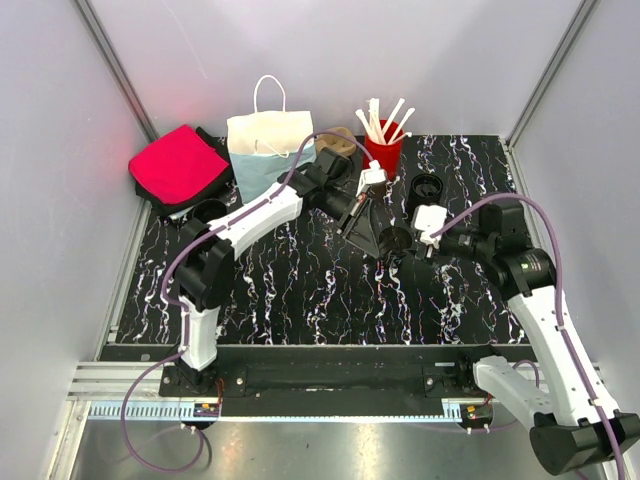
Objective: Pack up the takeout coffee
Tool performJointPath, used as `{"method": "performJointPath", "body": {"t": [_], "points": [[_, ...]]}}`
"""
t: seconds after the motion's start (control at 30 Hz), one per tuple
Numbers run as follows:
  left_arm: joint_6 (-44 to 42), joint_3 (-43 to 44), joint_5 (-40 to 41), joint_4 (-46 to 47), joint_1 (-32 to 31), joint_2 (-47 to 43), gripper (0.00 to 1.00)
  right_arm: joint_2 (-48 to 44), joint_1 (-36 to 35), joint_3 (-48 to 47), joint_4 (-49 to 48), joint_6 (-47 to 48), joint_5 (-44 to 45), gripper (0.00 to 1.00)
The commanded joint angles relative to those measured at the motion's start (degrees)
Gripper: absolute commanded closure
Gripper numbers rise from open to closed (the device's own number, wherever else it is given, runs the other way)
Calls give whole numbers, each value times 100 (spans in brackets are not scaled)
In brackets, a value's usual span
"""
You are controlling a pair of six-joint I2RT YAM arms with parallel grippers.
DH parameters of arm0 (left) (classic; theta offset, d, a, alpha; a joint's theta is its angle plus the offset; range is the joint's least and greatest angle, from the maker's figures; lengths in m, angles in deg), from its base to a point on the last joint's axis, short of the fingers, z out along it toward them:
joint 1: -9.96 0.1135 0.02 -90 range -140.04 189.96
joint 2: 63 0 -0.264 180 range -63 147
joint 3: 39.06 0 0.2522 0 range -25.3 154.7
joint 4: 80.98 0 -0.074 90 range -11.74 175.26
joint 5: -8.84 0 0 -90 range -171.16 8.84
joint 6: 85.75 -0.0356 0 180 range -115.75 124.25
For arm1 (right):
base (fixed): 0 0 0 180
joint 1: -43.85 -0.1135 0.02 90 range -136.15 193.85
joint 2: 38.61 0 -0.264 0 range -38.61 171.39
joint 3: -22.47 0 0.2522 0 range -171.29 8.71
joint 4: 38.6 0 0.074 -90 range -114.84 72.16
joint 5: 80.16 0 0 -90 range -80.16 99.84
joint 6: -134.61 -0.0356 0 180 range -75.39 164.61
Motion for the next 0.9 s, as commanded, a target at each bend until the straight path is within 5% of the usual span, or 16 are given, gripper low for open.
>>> {"method": "performJointPath", "body": {"t": [0.0,0.87], "points": [[173,374,-1302,177,106,34,99,-47,-378,122,-364,-225,476,40],[340,848,-1302,168,255,167,99,243,-1038,642,-1797,-999,1171,61]]}}
